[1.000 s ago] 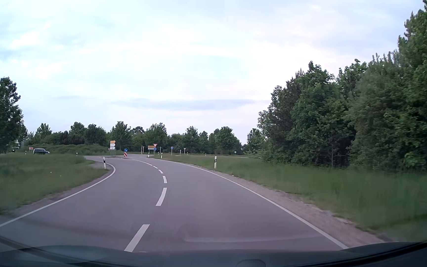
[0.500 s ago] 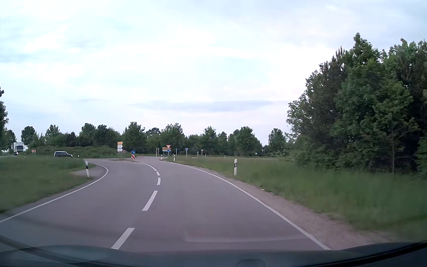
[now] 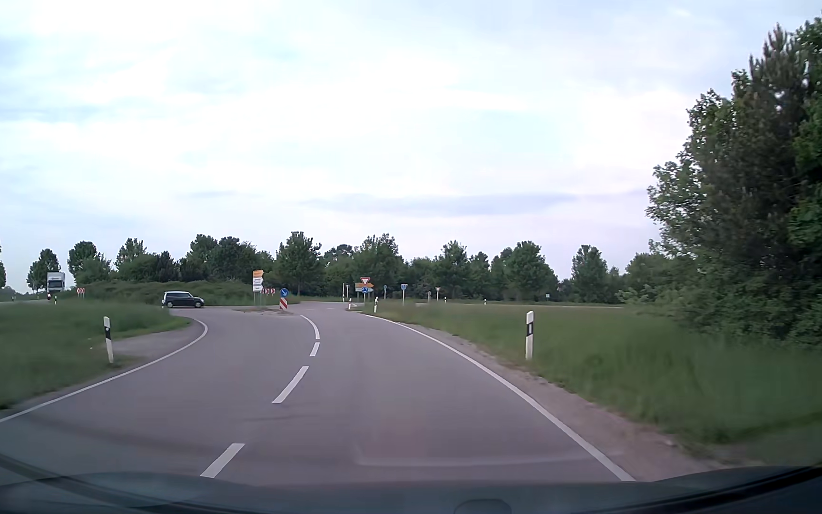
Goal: Follow the waypoints while adhering to traffic rules and regulations
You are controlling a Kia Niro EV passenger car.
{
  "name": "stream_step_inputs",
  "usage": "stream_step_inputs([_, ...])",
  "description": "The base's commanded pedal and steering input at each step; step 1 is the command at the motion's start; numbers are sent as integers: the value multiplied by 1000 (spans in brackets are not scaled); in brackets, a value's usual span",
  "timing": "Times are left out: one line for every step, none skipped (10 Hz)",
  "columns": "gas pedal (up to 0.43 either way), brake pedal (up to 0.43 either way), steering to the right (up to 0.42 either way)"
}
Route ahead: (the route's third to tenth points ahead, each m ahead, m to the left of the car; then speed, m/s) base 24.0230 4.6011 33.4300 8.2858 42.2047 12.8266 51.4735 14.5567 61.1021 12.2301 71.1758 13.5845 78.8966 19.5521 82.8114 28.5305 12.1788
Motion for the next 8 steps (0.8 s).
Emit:
stream_step_inputs([87, 0, -58])
stream_step_inputs([79, 0, -58])
stream_step_inputs([67, 0, -56])
stream_step_inputs([67, 0, -54])
stream_step_inputs([67, 0, -51])
stream_step_inputs([59, 0, -48])
stream_step_inputs([59, 0, -47])
stream_step_inputs([59, 0, -46])
